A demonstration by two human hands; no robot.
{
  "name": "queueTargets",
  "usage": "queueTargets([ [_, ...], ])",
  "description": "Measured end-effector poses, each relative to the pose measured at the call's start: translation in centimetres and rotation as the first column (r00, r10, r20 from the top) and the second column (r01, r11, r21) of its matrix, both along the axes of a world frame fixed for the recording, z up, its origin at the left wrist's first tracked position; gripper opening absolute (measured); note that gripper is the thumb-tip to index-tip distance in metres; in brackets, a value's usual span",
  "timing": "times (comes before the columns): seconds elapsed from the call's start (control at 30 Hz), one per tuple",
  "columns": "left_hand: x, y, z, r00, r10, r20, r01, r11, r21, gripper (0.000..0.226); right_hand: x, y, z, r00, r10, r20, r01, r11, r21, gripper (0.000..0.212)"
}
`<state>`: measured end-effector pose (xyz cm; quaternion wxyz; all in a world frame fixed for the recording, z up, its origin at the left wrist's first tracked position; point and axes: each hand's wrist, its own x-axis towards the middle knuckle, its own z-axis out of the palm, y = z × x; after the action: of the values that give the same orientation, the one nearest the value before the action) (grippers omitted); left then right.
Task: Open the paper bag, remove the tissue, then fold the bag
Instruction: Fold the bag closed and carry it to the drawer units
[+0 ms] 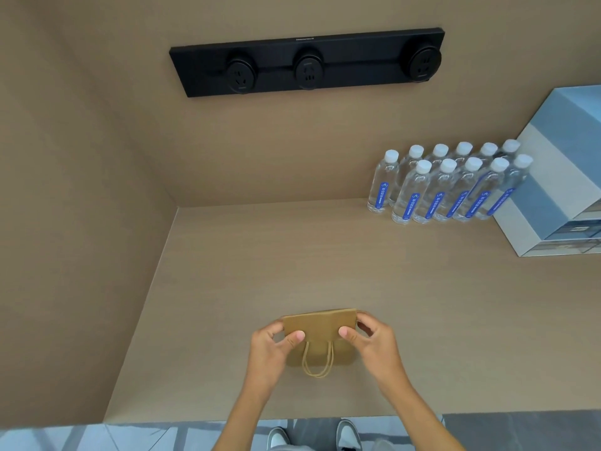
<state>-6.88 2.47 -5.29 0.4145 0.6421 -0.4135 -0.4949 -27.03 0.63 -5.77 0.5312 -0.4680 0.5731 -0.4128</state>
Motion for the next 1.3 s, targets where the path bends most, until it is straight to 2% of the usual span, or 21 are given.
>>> queueTargets([
  [0.1, -0.3, 0.1, -0.2, 1.000, 0.027, -0.015, -0.027, 0.999, -0.019, 0.027, 0.8, 0.4, -0.3, 0.996, -0.089, 0.019, 0.089, 0.996, -0.001, 0.024],
  [0.3, 0.2, 1.1, -0.5, 1.000, 0.026, 0.006, -0.026, 1.000, -0.011, 0.024, 1.6, 1.6, 0.5, 0.989, -0.146, -0.022, 0.147, 0.989, 0.019, 0.028],
  [0.4, 0.1, 1.3, -0.1, 0.996, -0.087, -0.009, 0.087, 0.995, -0.049, 0.028, 0.9, 3.9, 1.8, 0.967, -0.253, -0.023, 0.254, 0.967, 0.019, 0.024],
  [0.5, -2.1, 0.9, 1.0, 0.956, -0.292, -0.011, 0.290, 0.953, -0.094, 0.031, -1.4, 7.8, 3.1, 0.912, -0.410, -0.010, 0.410, 0.912, 0.023, 0.019],
  [0.57, -5.0, 0.9, 2.0, 0.898, -0.439, -0.032, 0.433, 0.894, -0.116, 0.031, -3.5, 10.7, 4.1, 0.843, -0.537, -0.026, 0.537, 0.844, -0.006, 0.023],
  [0.73, -14.8, 3.4, 4.9, 0.688, -0.724, -0.052, 0.706, 0.684, -0.183, 0.020, -8.9, 19.1, 6.4, 0.584, -0.808, -0.071, 0.800, 0.589, -0.118, 0.026],
  [0.87, -23.0, 6.9, 6.4, 0.499, -0.865, -0.048, 0.841, 0.498, -0.211, 0.020, -13.4, 25.5, 7.7, 0.353, -0.934, -0.050, 0.920, 0.357, -0.161, 0.030],
  [0.97, -29.1, 9.7, 7.0, 0.383, -0.923, -0.028, 0.898, 0.379, -0.224, 0.019, -17.1, 29.7, 8.3, 0.221, -0.975, -0.018, 0.963, 0.221, -0.152, 0.031],
  [1.17, -41.0, 14.8, 7.1, 0.282, -0.959, -0.006, 0.934, 0.276, -0.226, 0.021, -26.4, 36.3, 8.4, 0.070, -0.997, 0.016, 0.986, 0.066, -0.155, 0.032],
  [1.3, -48.2, 18.0, 8.0, 0.228, -0.974, 0.003, 0.941, 0.220, -0.258, 0.019, -32.9, 39.4, 9.3, 0.046, -0.999, -0.001, 0.983, 0.045, -0.180, 0.029],
])
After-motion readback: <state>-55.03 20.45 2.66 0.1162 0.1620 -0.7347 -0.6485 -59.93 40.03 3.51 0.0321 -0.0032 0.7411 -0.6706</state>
